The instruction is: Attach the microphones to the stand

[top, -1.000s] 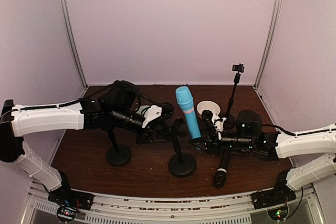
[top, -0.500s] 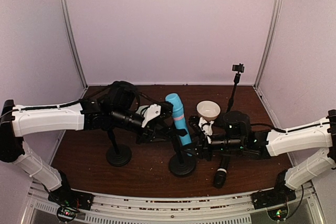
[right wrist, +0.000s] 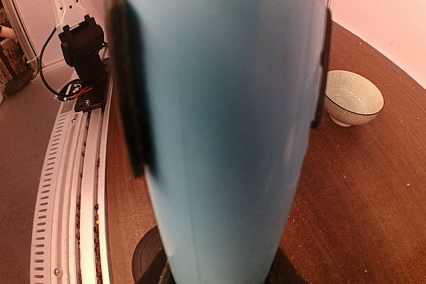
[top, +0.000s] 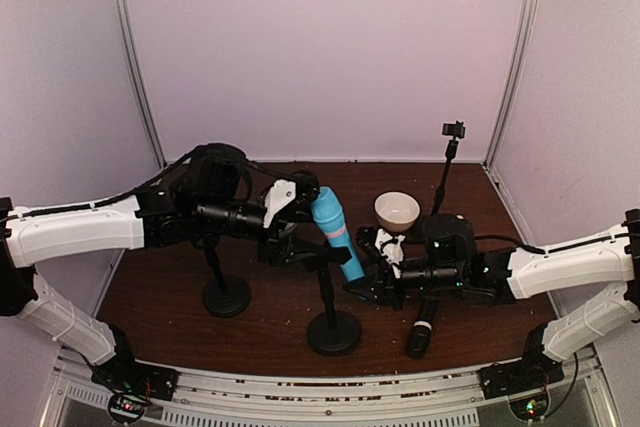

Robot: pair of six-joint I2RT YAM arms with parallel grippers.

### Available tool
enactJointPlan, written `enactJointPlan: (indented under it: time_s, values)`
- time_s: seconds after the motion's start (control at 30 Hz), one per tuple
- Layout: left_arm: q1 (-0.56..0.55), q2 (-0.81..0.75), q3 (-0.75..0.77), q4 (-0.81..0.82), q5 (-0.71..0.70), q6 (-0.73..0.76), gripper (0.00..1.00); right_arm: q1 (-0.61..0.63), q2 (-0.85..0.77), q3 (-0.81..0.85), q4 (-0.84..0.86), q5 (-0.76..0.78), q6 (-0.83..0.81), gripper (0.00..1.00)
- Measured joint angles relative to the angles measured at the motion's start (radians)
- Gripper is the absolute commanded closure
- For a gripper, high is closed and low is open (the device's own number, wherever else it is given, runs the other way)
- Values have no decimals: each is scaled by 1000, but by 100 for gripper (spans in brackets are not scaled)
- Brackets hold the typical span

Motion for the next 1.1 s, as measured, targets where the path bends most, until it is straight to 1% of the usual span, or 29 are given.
enactJointPlan:
  time_s: [0.1,0.13,0.17,0.2,0.3,0.4,0.5,0.73,0.93,1.1]
  values:
    - [0,-20,-2,-2,-26,1,31,1,-10,0,-12,14,-6,89]
    - [0,-28,-2,-8,-40,1,21,2,-14,0,-17,23,-8,90]
    - [0,-39,-3,-13,-60,3,5,3,-17,0,-22,34,-9,89]
    - [0,-48,-4,-18,-84,10,3,4,-17,3,-27,45,-12,89]
    - [0,-83,-4,-34,-225,1,2,5,-14,31,-63,68,-17,90]
    - [0,-106,-4,-34,-402,-6,2,5,17,101,-108,97,-32,89]
    - [0,-129,-14,-19,-521,-13,2,-6,61,172,-120,124,-42,89]
    - [0,-254,-152,130,-756,-37,2,-69,174,326,-127,161,-47,90]
    - [1,-290,-218,183,-827,-33,2,-128,346,522,-125,215,-66,89]
    - [1,-346,-234,203,-859,-26,2,-165,454,634,-138,269,-85,89]
